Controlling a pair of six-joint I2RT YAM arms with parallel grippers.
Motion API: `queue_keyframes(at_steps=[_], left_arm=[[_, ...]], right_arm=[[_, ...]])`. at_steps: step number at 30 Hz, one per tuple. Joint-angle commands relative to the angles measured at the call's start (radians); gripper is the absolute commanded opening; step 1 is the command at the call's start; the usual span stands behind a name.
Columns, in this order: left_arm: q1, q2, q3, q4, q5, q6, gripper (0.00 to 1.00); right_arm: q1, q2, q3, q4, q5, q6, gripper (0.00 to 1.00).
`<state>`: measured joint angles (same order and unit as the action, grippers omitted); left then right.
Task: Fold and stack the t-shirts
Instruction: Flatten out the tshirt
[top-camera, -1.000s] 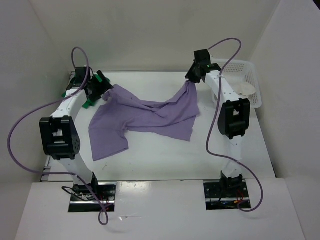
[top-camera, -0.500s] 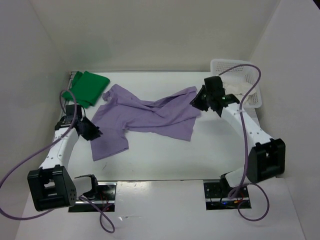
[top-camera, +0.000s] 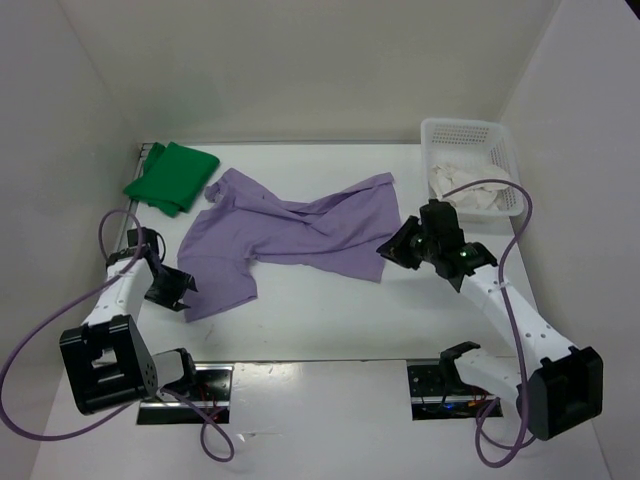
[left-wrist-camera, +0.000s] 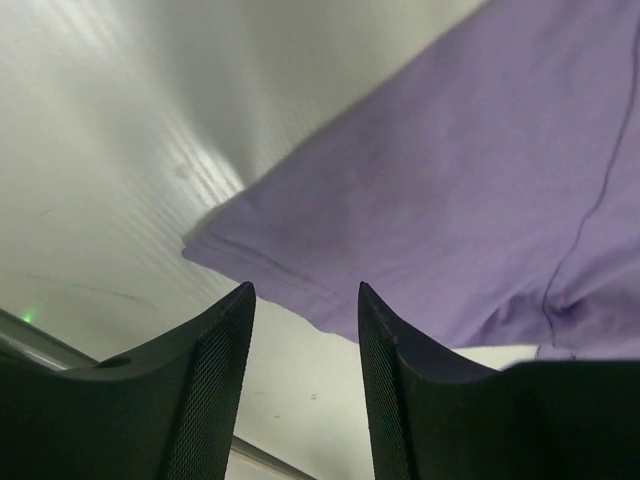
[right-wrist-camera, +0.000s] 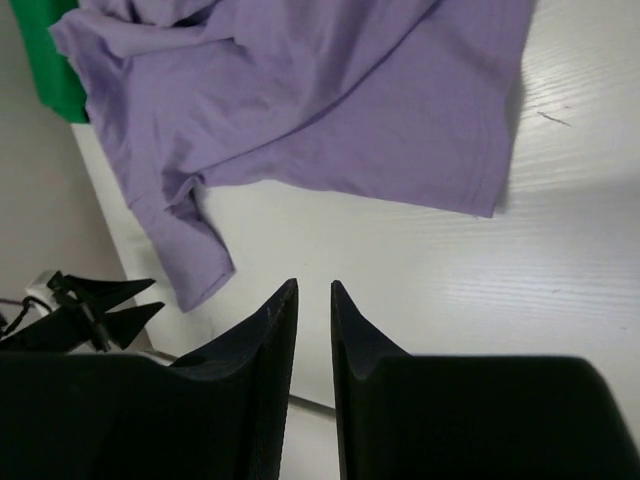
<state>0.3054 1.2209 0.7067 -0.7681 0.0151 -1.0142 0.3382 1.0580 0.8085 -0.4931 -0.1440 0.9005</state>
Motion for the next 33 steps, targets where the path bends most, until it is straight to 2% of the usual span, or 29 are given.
queue_keyframes(at_steps=[1,5,10,16,21,25,30,31,33], left_arm=[[0.008,0.005,0.019,-0.051,-0.069,-0.078,0.53],[-0.012,-0.006,0.019,-0.094,-0.141,-0.138,0.53],[-0.037,-0.13,-0.002,-0.114,-0.213,-0.242,0.57],[-0.074,-0.081,-0.12,-0.01,-0.141,-0.265,0.54],[-0.095,-0.188,-0.164,0.026,-0.156,-0.307,0.54],[-0.115,-0.156,-0.164,0.036,-0.167,-0.279,0.57],[-0.17,-0.1,-0.171,0.075,-0.22,-0.336,0.59],[-0.17,-0.089,-0.171,0.075,-0.231,-0.324,0.57],[-0.179,-0.08,-0.159,0.075,-0.244,-0.323,0.46]], right_arm=[[0.007,-0.047,-0.046,0.048,-0.066,0.021,0.25],[0.016,-0.078,-0.055,0.059,-0.089,0.021,0.26],[0.051,-0.118,-0.045,0.05,-0.089,0.021,0.27],[0.074,-0.147,-0.045,0.059,-0.088,0.021,0.3],[0.074,-0.147,-0.045,0.05,-0.088,0.011,0.31],[0.084,-0.147,-0.045,0.041,-0.078,0.011,0.31],[0.084,-0.147,-0.034,0.041,-0.056,0.002,0.31],[0.084,-0.147,-0.034,0.041,-0.055,0.002,0.31],[0.084,-0.147,-0.034,0.041,-0.045,0.002,0.31]])
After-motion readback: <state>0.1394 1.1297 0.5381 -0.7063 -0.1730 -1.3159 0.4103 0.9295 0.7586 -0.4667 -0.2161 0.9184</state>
